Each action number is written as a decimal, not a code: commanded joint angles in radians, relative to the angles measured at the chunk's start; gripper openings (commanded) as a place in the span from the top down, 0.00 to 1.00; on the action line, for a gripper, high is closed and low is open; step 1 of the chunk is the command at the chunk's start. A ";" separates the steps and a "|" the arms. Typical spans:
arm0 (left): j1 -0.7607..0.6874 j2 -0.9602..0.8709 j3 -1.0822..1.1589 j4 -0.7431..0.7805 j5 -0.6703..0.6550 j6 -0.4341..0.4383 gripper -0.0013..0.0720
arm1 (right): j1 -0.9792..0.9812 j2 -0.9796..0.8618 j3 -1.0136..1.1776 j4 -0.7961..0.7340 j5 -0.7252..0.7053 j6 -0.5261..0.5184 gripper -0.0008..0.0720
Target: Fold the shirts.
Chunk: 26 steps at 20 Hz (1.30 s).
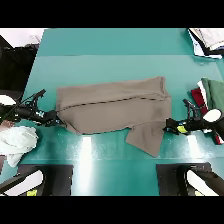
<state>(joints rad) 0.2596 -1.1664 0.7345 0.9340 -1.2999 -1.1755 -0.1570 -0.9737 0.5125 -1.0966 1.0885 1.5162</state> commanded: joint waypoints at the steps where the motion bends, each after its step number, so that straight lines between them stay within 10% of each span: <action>1: 0.000 0.021 0.001 0.010 -0.042 -0.004 0.95 | 0.001 0.014 0.081 -0.113 0.156 -0.017 0.96; 6: 0.000 0.229 0.000 0.074 -0.164 -0.031 0.95 | 0.001 0.226 0.252 -0.294 0.484 0.001 0.97; 10: 0.000 0.312 0.000 0.077 -0.265 -0.057 0.95 | 0.001 0.362 0.293 -0.291 0.485 0.037 0.97; 26: 0.000 0.187 0.001 -0.067 0.309 -0.113 0.94 | 0.004 -0.084 0.534 -0.283 0.138 0.053 0.97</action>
<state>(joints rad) 0.2581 -0.9356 0.7341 0.9199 -1.0760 -1.3037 -0.1539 -0.9531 0.9855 -1.3777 1.2583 1.5684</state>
